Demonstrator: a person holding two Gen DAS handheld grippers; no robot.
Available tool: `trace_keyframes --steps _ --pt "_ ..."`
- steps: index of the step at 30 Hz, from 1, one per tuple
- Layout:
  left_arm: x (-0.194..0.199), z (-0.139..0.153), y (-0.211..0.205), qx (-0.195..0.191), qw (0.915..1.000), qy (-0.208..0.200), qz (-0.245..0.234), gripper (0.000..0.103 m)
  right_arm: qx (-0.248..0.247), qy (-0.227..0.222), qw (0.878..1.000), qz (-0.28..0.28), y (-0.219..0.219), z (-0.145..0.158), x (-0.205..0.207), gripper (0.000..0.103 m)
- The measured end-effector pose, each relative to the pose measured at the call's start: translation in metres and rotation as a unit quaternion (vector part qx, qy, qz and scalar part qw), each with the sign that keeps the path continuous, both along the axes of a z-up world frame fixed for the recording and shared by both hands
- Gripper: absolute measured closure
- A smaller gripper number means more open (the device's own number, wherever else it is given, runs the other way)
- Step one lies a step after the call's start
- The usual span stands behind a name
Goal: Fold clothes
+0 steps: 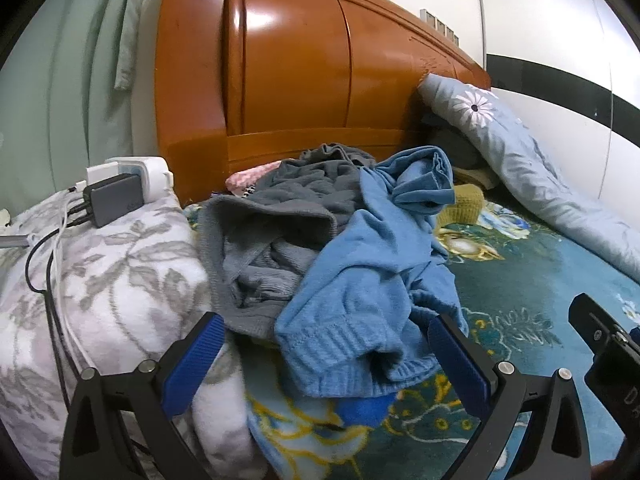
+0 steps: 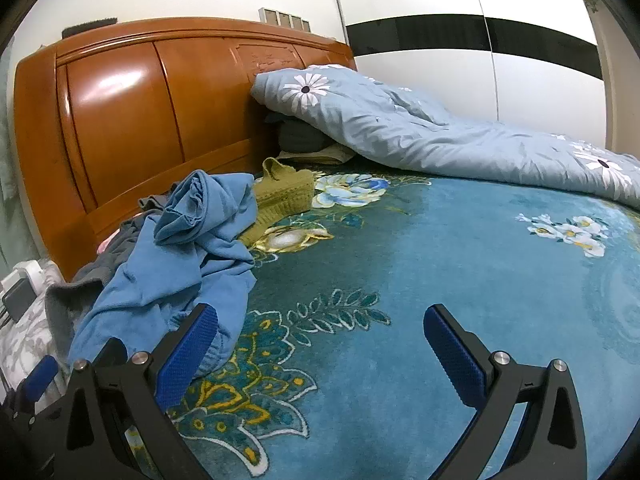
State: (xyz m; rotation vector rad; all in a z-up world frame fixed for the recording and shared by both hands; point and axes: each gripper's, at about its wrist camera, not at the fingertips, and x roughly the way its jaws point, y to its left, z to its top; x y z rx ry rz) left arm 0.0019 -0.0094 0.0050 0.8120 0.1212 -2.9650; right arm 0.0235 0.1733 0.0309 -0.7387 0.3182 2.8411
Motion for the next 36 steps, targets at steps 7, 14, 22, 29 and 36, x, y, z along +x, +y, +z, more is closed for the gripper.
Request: trace_keyframes --steps 7,14,22,29,36 --pt "-0.001 -0.001 -0.004 -0.001 0.9999 -0.001 0.013 0.0 0.001 0.008 1.0 0.01 -0.003 0.001 0.0 0.0" --pt "0.001 0.001 -0.009 0.014 0.9997 0.007 0.017 0.0 -0.001 0.016 1.0 0.012 -0.003 0.002 0.001 0.0" --pt "0.004 0.009 -0.009 0.025 0.9994 0.024 0.007 0.0 -0.008 0.048 0.999 0.008 0.002 0.008 0.007 0.0" --pt "0.014 0.019 -0.011 0.014 0.9981 0.049 -0.034 0.0 -0.053 0.041 0.997 0.029 0.015 0.017 0.001 0.0" --pt "0.013 0.027 -0.02 0.028 0.9977 0.061 -0.009 0.0 0.06 0.008 0.986 0.154 -0.015 0.047 -0.043 0.0"
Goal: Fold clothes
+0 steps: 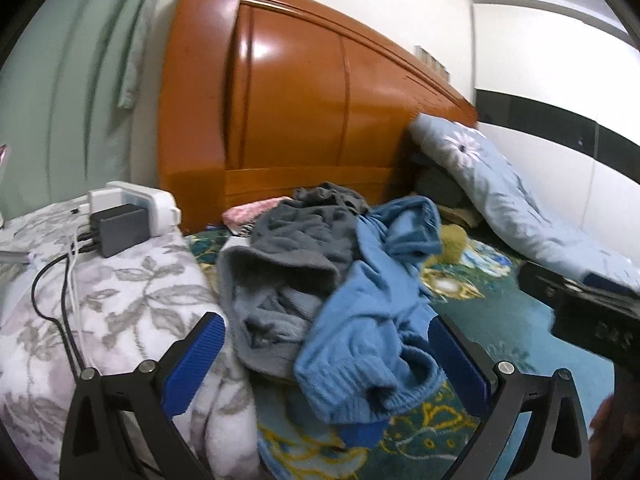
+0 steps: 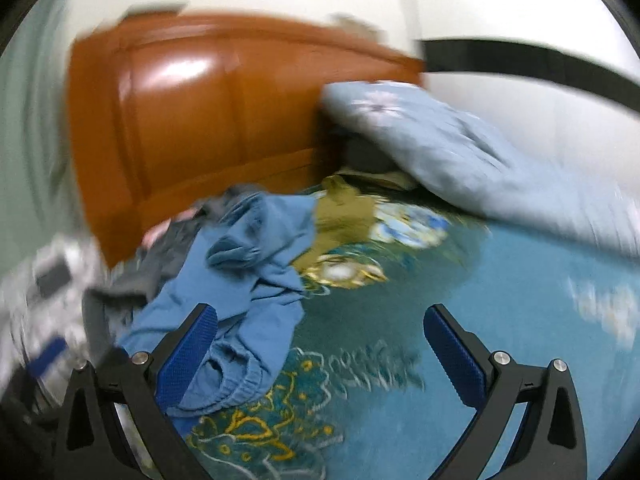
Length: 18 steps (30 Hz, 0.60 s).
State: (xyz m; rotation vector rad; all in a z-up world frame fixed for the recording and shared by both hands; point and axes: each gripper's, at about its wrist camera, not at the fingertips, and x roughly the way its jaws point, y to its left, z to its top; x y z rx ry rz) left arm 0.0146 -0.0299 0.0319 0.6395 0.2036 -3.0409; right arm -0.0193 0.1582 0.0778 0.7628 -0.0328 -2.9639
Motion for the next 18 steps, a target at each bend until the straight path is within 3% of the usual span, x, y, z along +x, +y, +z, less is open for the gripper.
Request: trace_keyframes --steps 5,8,9,10,11,13,14,16,18 --pt "-0.01 -0.002 -0.01 0.054 0.9984 -0.011 0.008 0.0 0.0 -0.04 0.998 0.058 -0.016 0.016 -0.07 0.0" --pt "-0.018 -0.008 -0.016 0.087 0.9959 -0.022 0.01 0.0 -0.006 -0.063 0.996 0.064 -0.025 0.017 -0.114 0.002" --pt "-0.021 -0.009 -0.017 0.091 0.9955 -0.024 0.012 0.0 -0.005 -0.072 0.995 0.062 -0.029 0.014 -0.13 0.009" --pt "-0.026 -0.01 -0.017 0.088 0.9956 -0.028 0.014 0.0 -0.005 -0.081 0.995 0.06 -0.032 0.011 -0.146 0.023" --pt "-0.029 -0.01 -0.017 0.085 0.9958 -0.03 0.015 0.0 -0.007 -0.092 0.994 0.059 -0.035 0.006 -0.161 0.032" --pt "-0.035 -0.011 -0.017 0.079 0.9962 -0.033 0.016 0.0 -0.009 -0.115 0.992 0.051 -0.04 -0.005 -0.189 0.06" --pt "-0.036 -0.011 -0.017 0.083 0.9959 -0.032 0.017 0.0 -0.02 -0.128 0.991 0.044 -0.039 -0.012 -0.2 0.066" --pt "-0.036 -0.01 -0.017 0.091 0.9954 -0.027 0.019 0.0 -0.056 -0.15 0.987 0.034 -0.032 -0.024 -0.214 0.091" --pt "-0.035 -0.009 -0.015 0.095 0.9951 -0.021 0.015 0.0 -0.073 -0.143 0.987 0.029 -0.022 -0.024 -0.208 0.092"
